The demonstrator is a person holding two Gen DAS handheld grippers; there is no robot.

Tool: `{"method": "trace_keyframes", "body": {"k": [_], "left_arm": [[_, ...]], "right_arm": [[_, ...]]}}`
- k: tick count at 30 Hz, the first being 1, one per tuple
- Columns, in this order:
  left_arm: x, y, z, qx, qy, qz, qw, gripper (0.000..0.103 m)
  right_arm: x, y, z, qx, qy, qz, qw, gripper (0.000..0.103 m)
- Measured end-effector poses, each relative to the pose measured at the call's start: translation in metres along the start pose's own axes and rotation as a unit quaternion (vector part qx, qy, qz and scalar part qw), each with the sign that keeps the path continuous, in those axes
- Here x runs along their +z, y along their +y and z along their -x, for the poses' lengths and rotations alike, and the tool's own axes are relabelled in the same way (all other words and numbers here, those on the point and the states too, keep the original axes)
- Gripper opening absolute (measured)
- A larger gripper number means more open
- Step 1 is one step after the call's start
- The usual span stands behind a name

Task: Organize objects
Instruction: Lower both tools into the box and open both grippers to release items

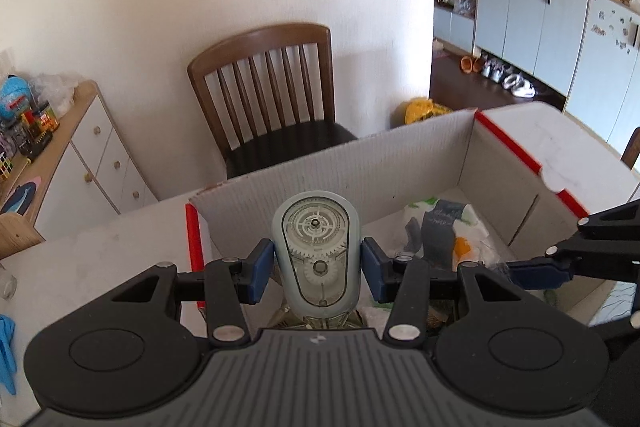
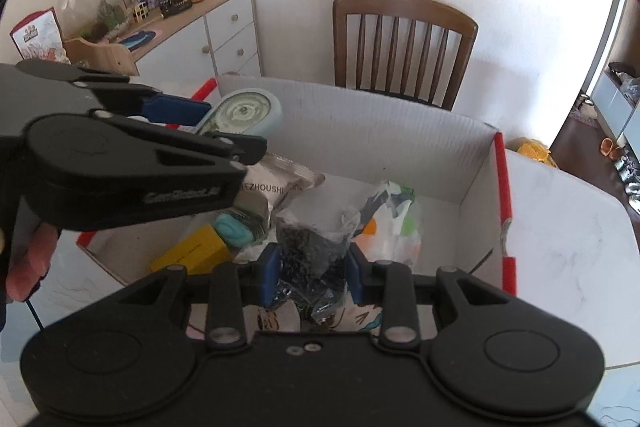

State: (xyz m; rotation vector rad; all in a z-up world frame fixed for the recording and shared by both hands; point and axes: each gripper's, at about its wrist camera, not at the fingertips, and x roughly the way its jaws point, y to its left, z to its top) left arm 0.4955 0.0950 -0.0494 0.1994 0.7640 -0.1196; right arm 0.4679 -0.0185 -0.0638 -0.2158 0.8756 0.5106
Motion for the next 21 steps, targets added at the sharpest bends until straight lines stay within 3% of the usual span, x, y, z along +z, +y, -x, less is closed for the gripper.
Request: {"method": "trace_keyframes", "body": {"k": [13,21], "left_arm": [[-0.004,-0.011,-0.042,-0.020,0.090,-0.031,0.9953,0.047],[-0.009,-0.017,-0.053,-0.037,0.118,-0.035,0.9917,0.047]], "right_arm": [[0.001,0.009,-0.013,-0.003,0.019,0.015,1.000,0.033],[0.000,0.011,-0.017,-0.011,0.032,0.015,0.999,0.033]]}}
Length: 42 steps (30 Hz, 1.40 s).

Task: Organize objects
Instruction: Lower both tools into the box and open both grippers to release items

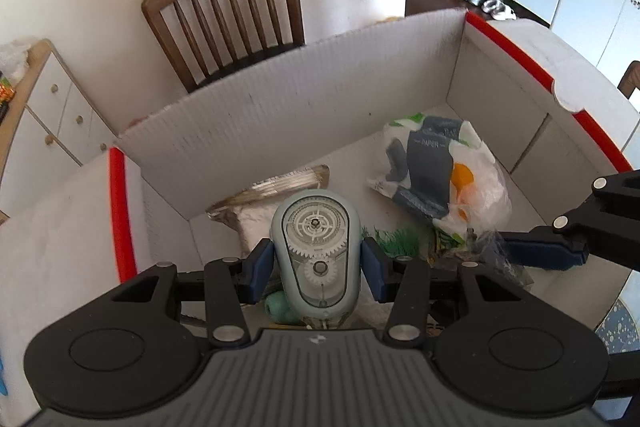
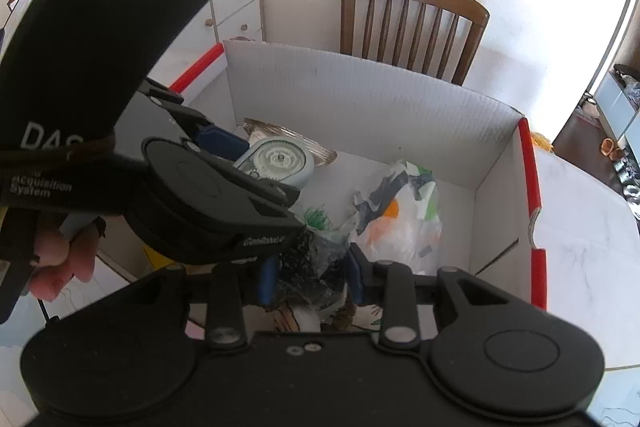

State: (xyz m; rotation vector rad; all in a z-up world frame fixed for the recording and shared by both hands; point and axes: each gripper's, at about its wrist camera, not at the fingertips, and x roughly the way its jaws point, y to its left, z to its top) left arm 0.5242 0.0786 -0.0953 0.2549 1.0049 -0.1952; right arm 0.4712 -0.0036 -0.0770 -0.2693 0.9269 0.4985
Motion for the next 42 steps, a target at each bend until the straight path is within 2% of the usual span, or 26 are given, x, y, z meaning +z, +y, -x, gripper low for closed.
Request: {"method": "trace_keyframes", "body": {"k": [9,12,14,18,23,34,38,42], "left_arm": [[-0.002,-0.001,0.000,0.000,0.007,0.016,0.9998,0.048],[-0.004,-0.002,0.003,-0.003,0.004,0.022,0.9998,0.053],[-0.005,-0.003,0.007,0.002,-0.001,0.023,0.9997,0.061],[-0.006,-0.001,0.016,0.000,-0.007,0.035,0.9994,0.065],[-0.007,-0.001,0.035,0.013,-0.031,0.035,0.9988,0.071],[-0.012,-0.011,0.086,0.029,-0.068,0.030,0.9968,0.071],[-0.018,-0.016,0.107,0.034,-0.082,0.035,0.9955,0.075],[-0.024,-0.024,0.127,0.037,-0.093,0.038,0.9942,0.075]], "right_arm": [[-0.002,-0.001,-0.002,-0.003,0.011,-0.002,1.000,0.037],[-0.003,0.000,-0.001,-0.003,0.010,-0.002,1.000,0.044],[-0.003,0.001,0.002,-0.001,0.006,-0.004,1.000,0.048],[-0.003,0.003,0.009,0.002,-0.003,-0.006,1.000,0.052],[-0.004,0.006,0.024,0.005,-0.018,-0.003,1.000,0.057],[-0.011,0.004,0.068,0.015,-0.051,-0.012,0.999,0.063],[-0.017,0.003,0.088,0.025,-0.065,-0.018,0.997,0.065],[-0.024,0.001,0.108,0.025,-0.082,-0.012,0.996,0.070]]}}
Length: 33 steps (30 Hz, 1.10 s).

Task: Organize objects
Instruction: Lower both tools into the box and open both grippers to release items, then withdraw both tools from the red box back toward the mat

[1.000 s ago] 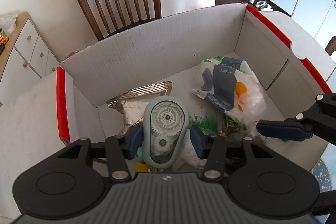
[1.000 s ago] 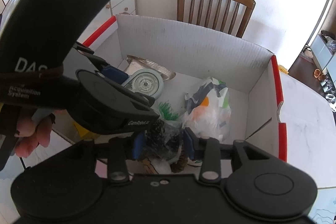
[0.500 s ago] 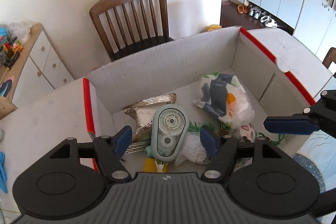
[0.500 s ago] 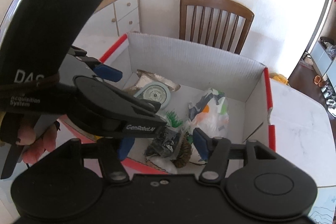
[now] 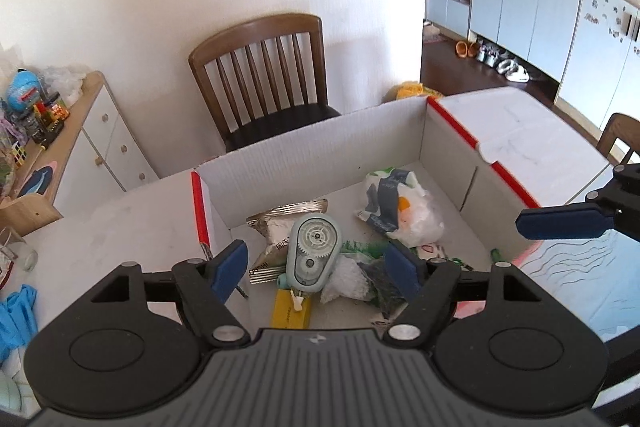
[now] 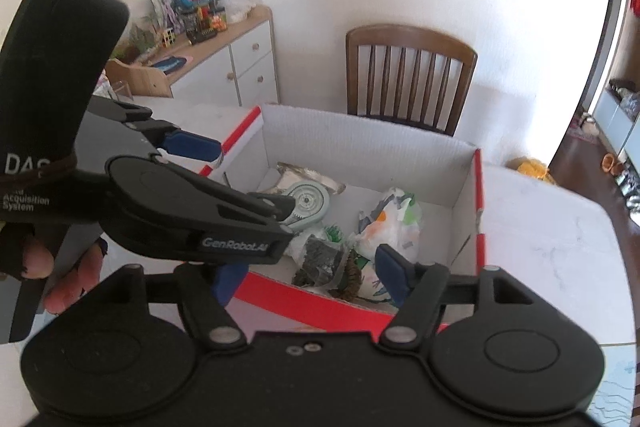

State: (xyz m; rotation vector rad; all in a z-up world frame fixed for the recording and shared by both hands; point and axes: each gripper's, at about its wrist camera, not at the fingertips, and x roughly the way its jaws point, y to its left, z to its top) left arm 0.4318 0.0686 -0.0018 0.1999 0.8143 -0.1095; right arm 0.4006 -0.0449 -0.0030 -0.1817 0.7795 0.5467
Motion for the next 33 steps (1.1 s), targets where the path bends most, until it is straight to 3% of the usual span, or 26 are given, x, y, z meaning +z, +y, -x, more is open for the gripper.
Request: {"method": "trace_keyframes", "body": {"k": [14,24,33], "left_arm": [[-0.024,-0.023,0.078,0.025,-0.056,0.011,0.9981,0.080],[-0.052,-0.036,0.120,0.035,-0.081,0.046,0.9950,0.085],[-0.078,-0.054,0.138,0.066,-0.089,0.052,0.9925,0.091]], "right_arm": [[-0.028,-0.009,0.063,0.022,-0.047,0.005,0.999,0.078],[-0.056,-0.012,0.103,0.045,-0.064,0.008,0.997,0.086],[-0.085,-0.016,0.128,0.062,-0.086,-0.001,0.994,0.102]]}}
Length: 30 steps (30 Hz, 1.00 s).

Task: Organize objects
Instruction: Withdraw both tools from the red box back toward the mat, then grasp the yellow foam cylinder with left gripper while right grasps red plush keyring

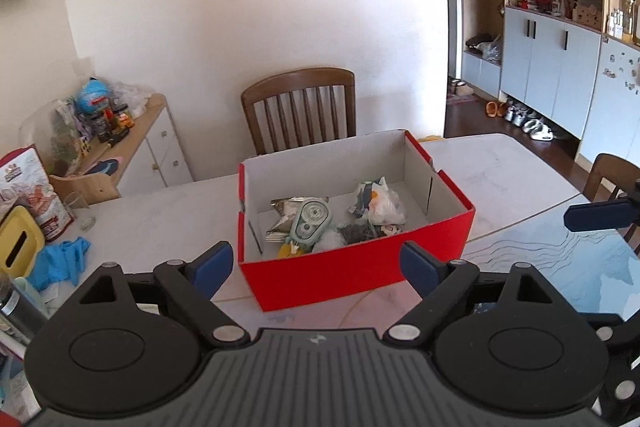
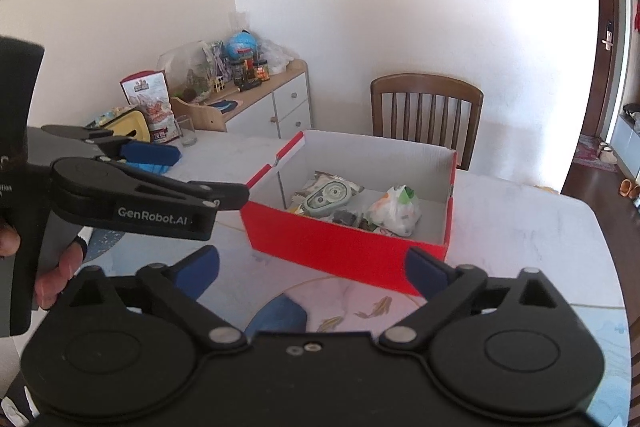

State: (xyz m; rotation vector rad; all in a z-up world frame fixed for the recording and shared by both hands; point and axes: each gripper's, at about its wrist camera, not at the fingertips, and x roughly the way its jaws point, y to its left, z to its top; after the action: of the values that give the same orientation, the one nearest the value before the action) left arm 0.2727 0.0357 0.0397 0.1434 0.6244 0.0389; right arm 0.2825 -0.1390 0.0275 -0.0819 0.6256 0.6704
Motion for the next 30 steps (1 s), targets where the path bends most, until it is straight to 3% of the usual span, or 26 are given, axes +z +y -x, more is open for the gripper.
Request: {"method": "trace_keyframes", "body": {"k": [9,23,30], "left_arm": [[-0.041,-0.007,0.004,0.002,0.015,0.010,0.9998,0.093],[-0.126,0.001,-0.034,-0.008,0.083,0.041,0.9956,0.093],[-0.150,0.008,-0.056,-0.016,0.107,0.038,0.9933,0.093]], "right_arm": [[-0.032,-0.004,0.001,0.004,0.014,-0.004,1.000,0.102],[-0.085,0.018,-0.035,0.019,0.073,0.045,0.996,0.102],[-0.108,0.029,-0.062,0.036,0.110,0.063,0.991,0.101]]}}
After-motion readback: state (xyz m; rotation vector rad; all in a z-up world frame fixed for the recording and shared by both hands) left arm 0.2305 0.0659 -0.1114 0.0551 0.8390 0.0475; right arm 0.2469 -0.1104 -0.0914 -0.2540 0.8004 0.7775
